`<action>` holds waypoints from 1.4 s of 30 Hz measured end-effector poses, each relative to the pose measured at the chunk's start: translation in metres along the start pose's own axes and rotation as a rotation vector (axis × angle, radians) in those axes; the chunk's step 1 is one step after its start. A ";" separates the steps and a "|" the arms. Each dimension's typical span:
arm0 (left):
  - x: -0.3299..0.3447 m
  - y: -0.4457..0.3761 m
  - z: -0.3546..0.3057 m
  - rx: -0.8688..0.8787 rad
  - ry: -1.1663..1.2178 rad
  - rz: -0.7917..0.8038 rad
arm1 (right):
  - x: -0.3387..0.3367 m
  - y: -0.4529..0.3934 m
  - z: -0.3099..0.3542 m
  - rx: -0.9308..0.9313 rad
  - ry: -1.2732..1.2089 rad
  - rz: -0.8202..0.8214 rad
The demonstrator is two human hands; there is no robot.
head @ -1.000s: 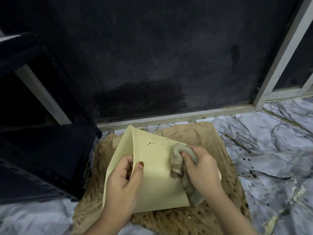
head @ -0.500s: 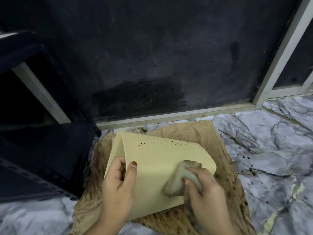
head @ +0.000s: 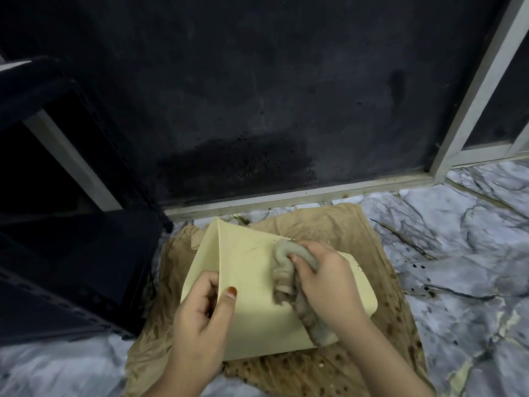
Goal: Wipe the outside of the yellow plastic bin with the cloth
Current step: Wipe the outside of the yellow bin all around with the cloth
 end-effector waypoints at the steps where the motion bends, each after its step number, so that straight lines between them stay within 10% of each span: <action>1: -0.001 0.000 -0.001 -0.004 -0.007 0.008 | -0.004 -0.001 -0.009 0.020 0.018 -0.010; 17: -0.005 -0.027 -0.009 -0.121 -0.251 -0.082 | -0.045 0.037 -0.094 0.173 0.133 -0.128; 30: 0.011 0.003 -0.024 0.101 -0.149 -0.052 | 0.000 0.031 0.045 -0.238 -0.135 -0.119; 42: 0.005 -0.003 -0.011 0.020 -0.124 -0.099 | -0.029 -0.011 -0.100 0.266 0.081 -0.281</action>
Point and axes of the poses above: each hand's wrist, its own y-axis away from the middle knuckle, its own x-axis out of the palm, z = x × y, the point moved 5 cm from there along -y, towards the middle knuckle, and after that the axes turned 13 degrees about -z, right-handed, at the moved point
